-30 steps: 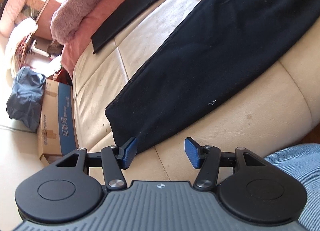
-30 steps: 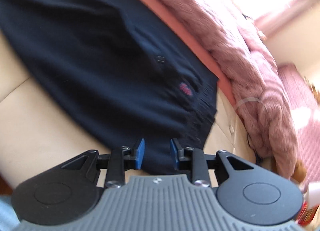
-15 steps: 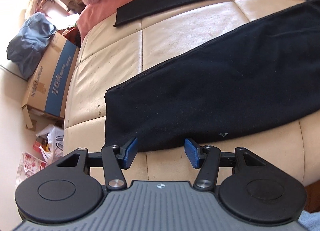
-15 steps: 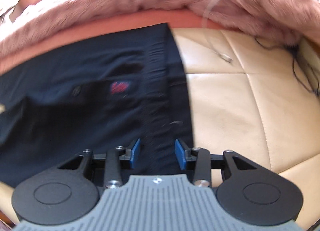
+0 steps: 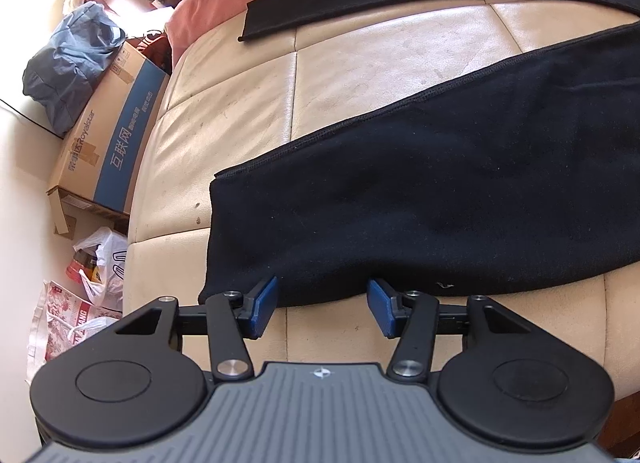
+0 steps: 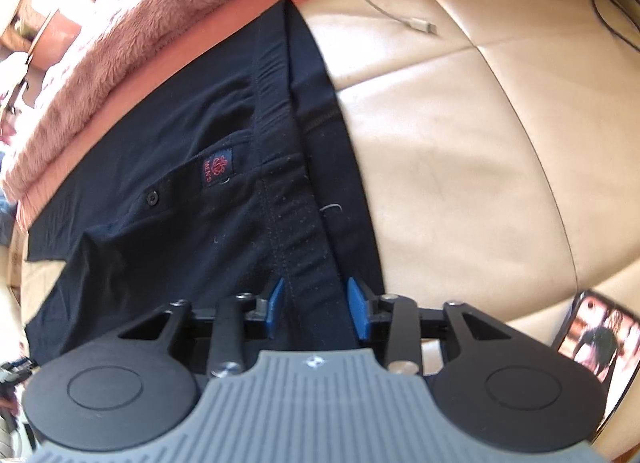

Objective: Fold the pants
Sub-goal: 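Move the left tool to the trouser leg hem while the right tool approaches the waistband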

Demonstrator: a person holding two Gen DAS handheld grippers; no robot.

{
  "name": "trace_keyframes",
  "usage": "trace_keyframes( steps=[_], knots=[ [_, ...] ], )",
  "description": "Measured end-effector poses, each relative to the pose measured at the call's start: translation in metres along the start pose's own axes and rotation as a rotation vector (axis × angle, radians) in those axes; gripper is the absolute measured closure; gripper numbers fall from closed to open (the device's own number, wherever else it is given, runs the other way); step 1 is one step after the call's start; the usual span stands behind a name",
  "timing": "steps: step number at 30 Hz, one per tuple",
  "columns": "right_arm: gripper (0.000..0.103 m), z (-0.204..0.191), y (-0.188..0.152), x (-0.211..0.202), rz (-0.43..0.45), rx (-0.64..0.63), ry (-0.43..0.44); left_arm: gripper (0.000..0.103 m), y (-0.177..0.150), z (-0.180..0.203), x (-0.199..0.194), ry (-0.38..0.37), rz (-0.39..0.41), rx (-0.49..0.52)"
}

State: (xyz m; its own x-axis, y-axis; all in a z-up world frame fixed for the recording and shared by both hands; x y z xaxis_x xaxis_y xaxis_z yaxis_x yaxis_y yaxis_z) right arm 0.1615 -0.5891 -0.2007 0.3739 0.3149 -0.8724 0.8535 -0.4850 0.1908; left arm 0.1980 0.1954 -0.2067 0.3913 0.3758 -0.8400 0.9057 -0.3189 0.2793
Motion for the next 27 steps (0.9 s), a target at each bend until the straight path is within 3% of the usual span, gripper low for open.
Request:
trace_keyframes(
  steps=[1,2,7,10,12,15,19,21,25,27],
  knots=[
    [0.101,-0.001,0.002,-0.004,0.008,-0.005,0.004,0.048,0.0,0.0,-0.001,-0.004,-0.001,-0.003],
    [0.103,-0.003,0.002,-0.009,0.024,-0.019,-0.003,0.05,0.0,0.001,-0.001,-0.009,-0.001,-0.005],
    [0.103,-0.005,0.004,-0.021,0.046,-0.119,-0.182,0.064,0.0,0.003,-0.001,-0.03,-0.011,-0.019],
    [0.103,-0.009,-0.001,-0.013,0.035,-0.175,-0.26,0.065,-0.001,0.006,-0.001,-0.017,-0.009,-0.012],
    [0.103,-0.01,-0.003,-0.006,0.009,-0.262,-0.391,0.064,0.0,0.005,-0.003,-0.012,-0.002,-0.005],
    [0.103,-0.019,-0.004,-0.011,0.026,-0.29,-0.367,0.064,0.001,0.002,-0.012,0.003,0.043,0.02],
    [0.102,-0.062,-0.021,-0.026,0.055,-0.521,-0.311,0.063,0.0,-0.005,-0.027,-0.001,0.112,0.079],
    [0.1,-0.079,-0.037,-0.026,0.031,-0.665,-0.342,0.062,-0.002,-0.008,-0.034,0.006,0.14,0.136],
    [0.084,-0.106,-0.071,-0.016,0.014,-0.934,-0.404,0.057,-0.015,-0.006,-0.041,0.032,0.187,0.31],
    [0.082,-0.112,-0.087,-0.009,0.009,-1.033,-0.434,0.055,-0.025,-0.004,-0.039,0.063,0.196,0.423]
  ],
)
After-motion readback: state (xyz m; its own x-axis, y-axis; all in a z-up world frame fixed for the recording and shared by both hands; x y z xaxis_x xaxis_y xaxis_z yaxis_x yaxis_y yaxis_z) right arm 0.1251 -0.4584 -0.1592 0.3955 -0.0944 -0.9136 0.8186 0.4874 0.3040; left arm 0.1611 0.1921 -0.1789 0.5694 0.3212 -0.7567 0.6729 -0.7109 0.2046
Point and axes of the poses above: each gripper's, at about its wrist camera, not at the fingertips, and x roughly the way its jaws point, z to its right, y to its top, the point moved 7 cm from there along x, roughly the way its jaws point, and after that the axes turned 3 degrees about y, right-handed, at the moved point
